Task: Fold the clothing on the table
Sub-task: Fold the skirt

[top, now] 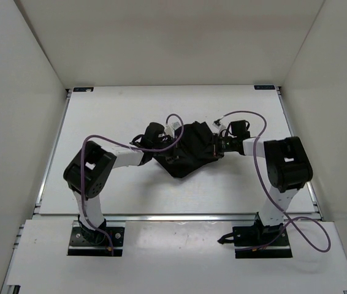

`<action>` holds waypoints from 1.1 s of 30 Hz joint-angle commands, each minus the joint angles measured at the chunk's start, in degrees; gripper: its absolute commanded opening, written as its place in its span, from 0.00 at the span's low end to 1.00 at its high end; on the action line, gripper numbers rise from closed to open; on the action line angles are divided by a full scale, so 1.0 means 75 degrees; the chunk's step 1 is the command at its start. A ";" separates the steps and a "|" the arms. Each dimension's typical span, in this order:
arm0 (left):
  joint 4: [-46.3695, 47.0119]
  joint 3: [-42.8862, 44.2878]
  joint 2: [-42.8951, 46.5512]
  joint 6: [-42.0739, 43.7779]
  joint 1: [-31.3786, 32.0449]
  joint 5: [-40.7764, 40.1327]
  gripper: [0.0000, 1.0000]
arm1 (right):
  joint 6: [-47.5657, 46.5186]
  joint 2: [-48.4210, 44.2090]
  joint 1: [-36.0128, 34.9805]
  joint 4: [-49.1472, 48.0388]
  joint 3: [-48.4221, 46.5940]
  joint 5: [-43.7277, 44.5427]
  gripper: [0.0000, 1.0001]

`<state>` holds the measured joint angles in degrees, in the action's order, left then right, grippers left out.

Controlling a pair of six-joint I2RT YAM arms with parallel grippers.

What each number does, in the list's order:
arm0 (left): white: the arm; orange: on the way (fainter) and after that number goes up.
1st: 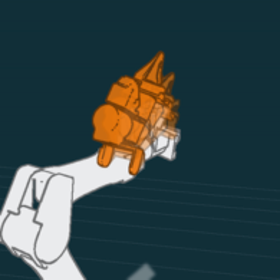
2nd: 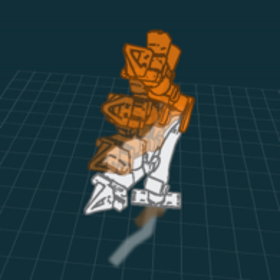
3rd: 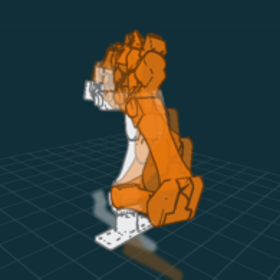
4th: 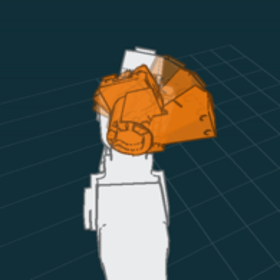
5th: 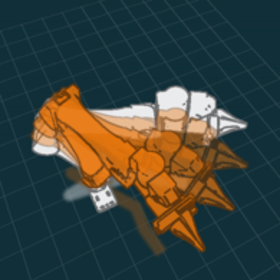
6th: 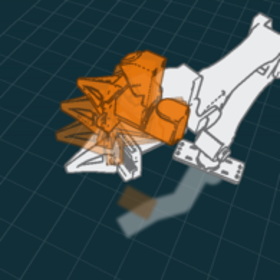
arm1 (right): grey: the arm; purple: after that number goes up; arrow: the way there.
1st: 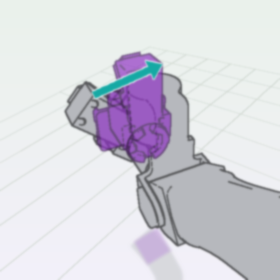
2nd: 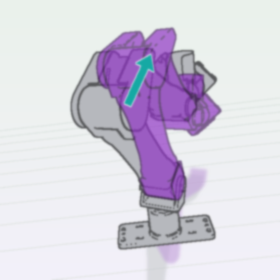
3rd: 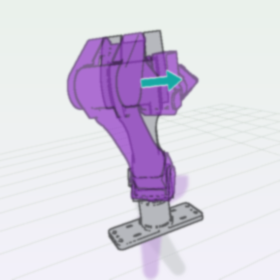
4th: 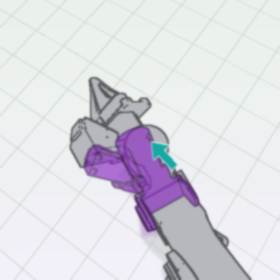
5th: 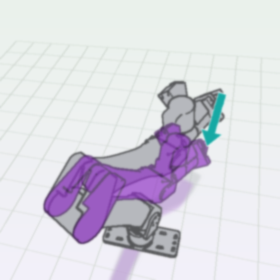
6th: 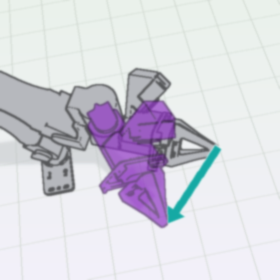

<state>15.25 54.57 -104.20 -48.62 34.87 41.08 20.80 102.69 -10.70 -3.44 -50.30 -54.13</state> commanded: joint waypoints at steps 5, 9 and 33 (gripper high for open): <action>-0.0976 0.0107 -0.0344 0.1009 0.0026 -0.1080 0.00 | -0.0745 0.1295 -0.0190 0.0447 -0.0979 0.0126 0.00; -0.1095 -0.0091 -0.0625 0.1081 -0.0149 -0.1586 0.00 | -0.0758 0.1506 -0.0214 0.0623 -0.1167 0.0221 0.00; -0.1705 -0.0045 0.1986 0.1408 -0.0736 -0.2910 0.00 | -0.0465 -0.0031 0.0102 0.0999 -0.2539 0.0760 0.00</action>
<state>0.99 54.26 -93.30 -39.72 29.56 24.08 17.72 100.29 -9.87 4.73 -68.97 -49.95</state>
